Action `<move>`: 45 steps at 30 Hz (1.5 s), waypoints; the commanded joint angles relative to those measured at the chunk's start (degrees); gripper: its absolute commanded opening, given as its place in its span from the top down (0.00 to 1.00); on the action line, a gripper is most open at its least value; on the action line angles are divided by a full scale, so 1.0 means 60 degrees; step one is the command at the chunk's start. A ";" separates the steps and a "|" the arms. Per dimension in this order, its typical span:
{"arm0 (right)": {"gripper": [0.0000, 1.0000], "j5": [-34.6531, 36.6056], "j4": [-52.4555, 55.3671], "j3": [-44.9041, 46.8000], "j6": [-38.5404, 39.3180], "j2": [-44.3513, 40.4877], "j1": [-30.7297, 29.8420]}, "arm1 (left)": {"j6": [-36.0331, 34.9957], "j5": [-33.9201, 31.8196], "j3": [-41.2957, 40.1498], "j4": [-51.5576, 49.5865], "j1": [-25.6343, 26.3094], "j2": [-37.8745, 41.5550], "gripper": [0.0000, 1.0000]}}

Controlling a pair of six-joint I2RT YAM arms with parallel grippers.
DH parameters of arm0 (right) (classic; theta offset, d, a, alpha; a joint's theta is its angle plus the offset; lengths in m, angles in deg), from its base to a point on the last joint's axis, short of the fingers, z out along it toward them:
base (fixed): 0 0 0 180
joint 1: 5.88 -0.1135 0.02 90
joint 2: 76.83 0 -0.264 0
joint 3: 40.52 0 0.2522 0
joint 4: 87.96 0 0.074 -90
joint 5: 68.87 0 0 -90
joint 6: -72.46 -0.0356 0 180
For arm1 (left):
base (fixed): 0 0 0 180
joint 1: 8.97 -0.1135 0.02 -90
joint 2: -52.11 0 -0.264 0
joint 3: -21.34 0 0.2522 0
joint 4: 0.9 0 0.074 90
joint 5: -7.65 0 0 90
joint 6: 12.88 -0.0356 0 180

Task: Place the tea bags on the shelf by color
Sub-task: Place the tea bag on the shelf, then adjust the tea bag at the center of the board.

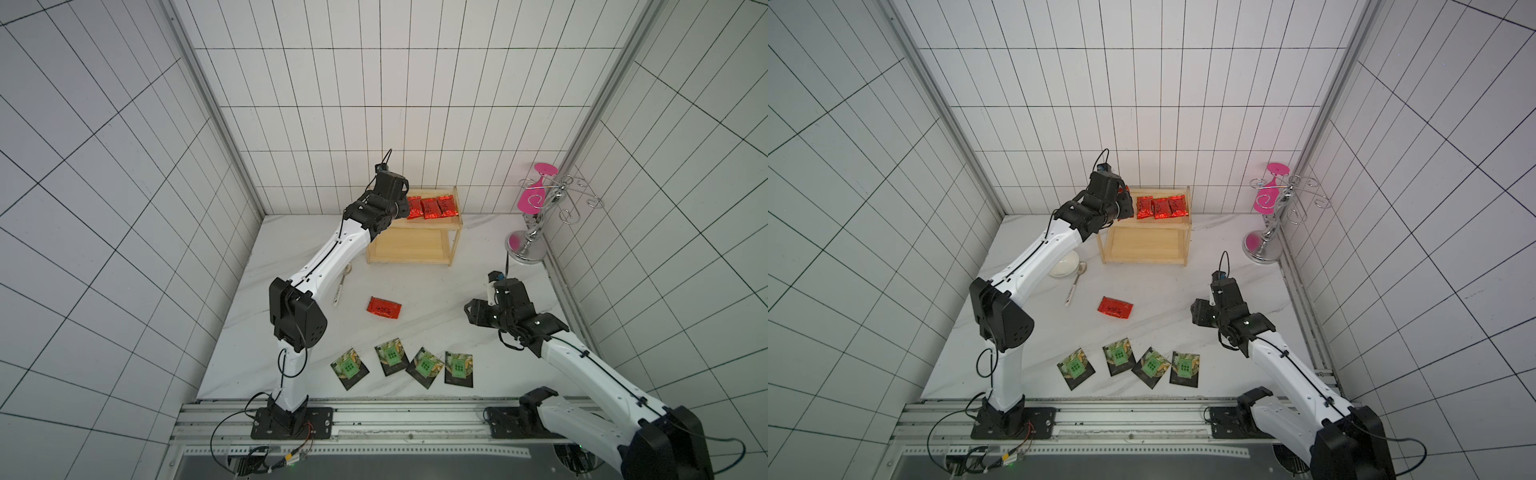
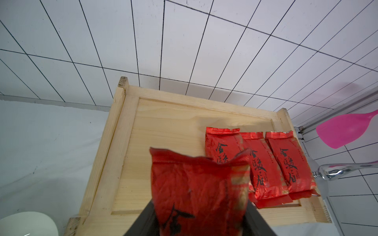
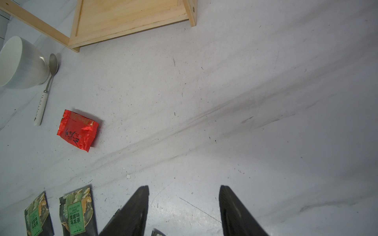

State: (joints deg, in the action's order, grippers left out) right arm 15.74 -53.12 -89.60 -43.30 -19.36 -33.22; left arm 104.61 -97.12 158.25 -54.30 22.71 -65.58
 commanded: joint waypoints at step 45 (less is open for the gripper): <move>0.42 -0.1177 -0.1792 -0.0382 -0.0380 0.1017 -0.0462 | 0.2412 0.1596 -0.7135 0.0296 -0.0556 0.5085 0.31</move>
State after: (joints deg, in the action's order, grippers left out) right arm 10.82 -60.18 -90.51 -44.46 -15.32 -33.94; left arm 113.63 -92.15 126.86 -54.78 19.57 -37.54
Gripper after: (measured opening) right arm 0.585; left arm 0.692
